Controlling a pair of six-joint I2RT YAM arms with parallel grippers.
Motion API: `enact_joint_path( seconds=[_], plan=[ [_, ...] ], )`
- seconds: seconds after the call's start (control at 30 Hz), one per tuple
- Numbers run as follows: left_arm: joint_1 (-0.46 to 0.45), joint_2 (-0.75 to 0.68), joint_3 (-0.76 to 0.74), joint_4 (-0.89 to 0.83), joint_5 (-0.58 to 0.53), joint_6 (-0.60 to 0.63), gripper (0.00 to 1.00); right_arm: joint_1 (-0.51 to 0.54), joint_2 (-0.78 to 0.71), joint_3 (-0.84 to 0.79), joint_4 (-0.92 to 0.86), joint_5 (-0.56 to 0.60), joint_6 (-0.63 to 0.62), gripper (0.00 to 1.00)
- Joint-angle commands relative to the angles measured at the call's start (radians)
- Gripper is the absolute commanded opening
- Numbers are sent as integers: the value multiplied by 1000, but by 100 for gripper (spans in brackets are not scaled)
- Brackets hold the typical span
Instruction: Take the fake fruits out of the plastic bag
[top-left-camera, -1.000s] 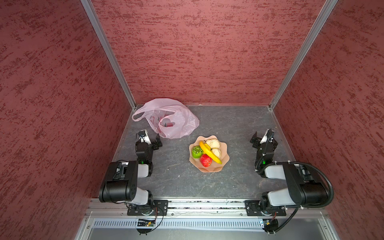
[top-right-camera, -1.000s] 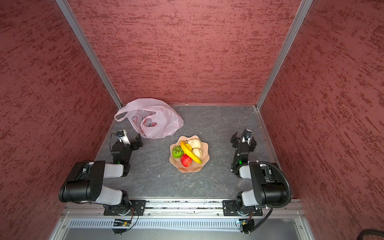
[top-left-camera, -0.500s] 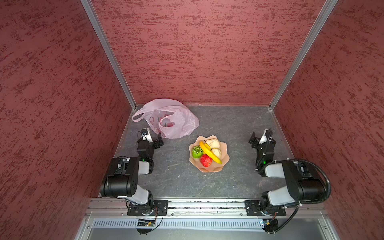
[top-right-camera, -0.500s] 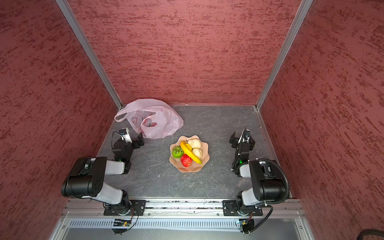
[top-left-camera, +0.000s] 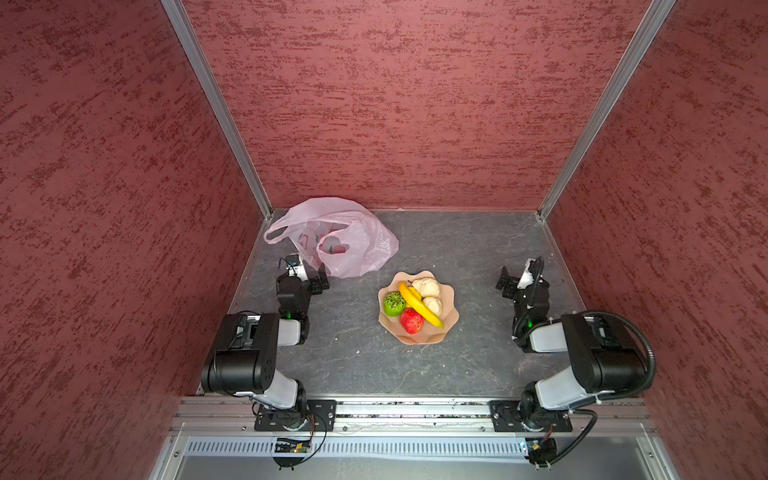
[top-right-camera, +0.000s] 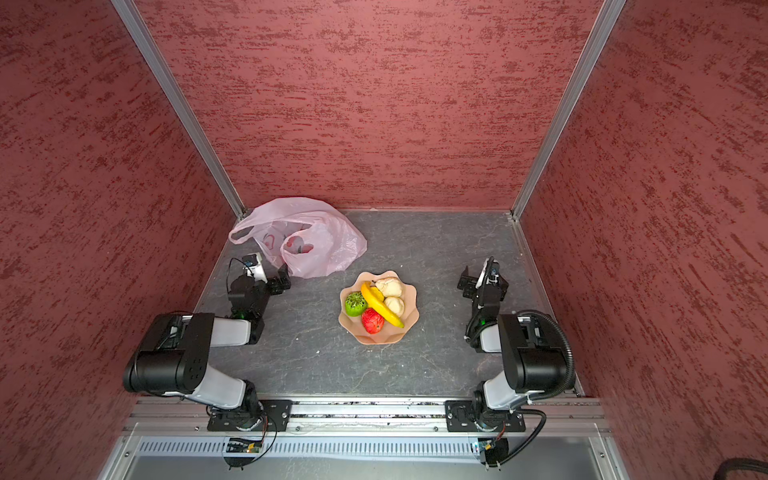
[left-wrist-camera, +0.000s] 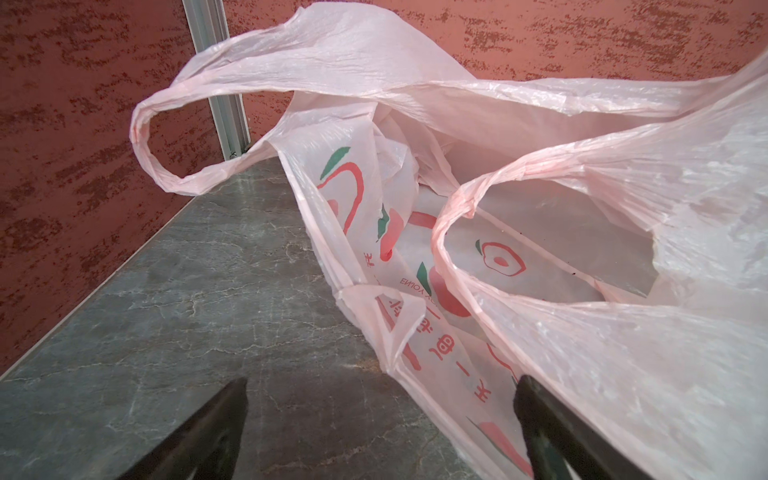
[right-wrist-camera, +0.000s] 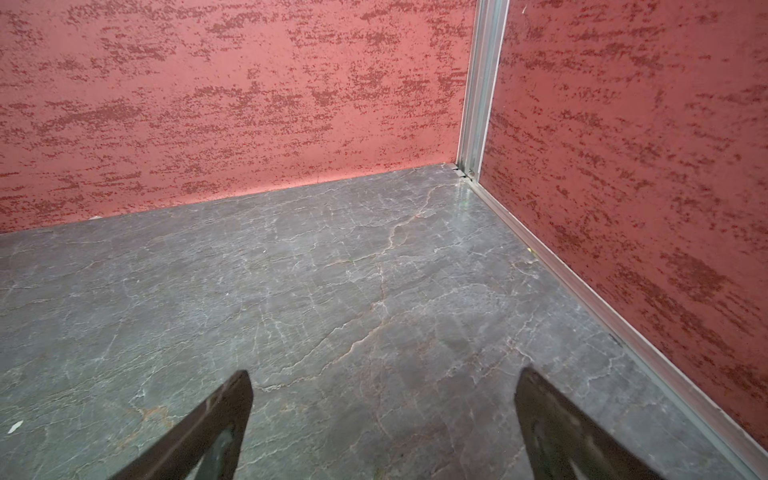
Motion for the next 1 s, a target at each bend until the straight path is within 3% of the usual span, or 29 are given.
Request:
enact_joint_path(
  seconds=[0.0, 0.97],
  plan=[
    [-7, 8, 18, -11, -19, 19, 100, -8, 6, 9, 51, -27, -8, 99],
    [-19, 10, 23, -16, -37, 28, 99, -8, 9, 11, 52, -26, -10, 99]
  ],
)
